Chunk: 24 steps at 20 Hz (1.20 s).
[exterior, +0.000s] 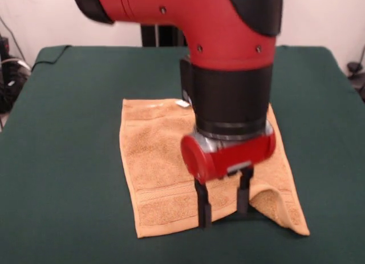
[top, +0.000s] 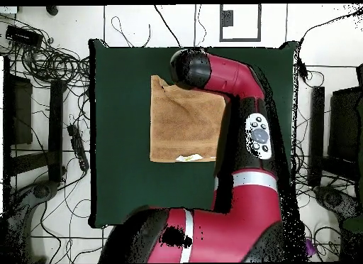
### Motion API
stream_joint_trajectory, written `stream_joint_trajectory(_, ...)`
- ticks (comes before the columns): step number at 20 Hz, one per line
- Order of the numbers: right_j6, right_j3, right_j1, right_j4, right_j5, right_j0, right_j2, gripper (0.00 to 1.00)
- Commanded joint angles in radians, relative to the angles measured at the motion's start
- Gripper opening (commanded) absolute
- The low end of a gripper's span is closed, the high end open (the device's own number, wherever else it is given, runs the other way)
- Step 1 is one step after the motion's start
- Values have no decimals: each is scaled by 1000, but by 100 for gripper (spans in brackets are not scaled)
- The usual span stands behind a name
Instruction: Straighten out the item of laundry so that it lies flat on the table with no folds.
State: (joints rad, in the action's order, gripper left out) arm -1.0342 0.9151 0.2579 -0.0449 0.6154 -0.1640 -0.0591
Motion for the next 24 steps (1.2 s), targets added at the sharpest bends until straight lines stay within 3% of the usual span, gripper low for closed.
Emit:
stream_joint_trajectory(1, -218, -519, -298, -29, 390, 30, -9, 100)
stream_joint_trajectory(4, -145, -704, -372, 7, 549, 9, -35, 100)
stream_joint_trajectory(7, -49, -784, -386, 53, 671, -22, -52, 100)
stream_joint_trajectory(16, 77, -826, -350, 150, 833, -76, -85, 100)
stream_joint_trajectory(24, 71, -829, -327, 214, 835, -85, -113, 100)
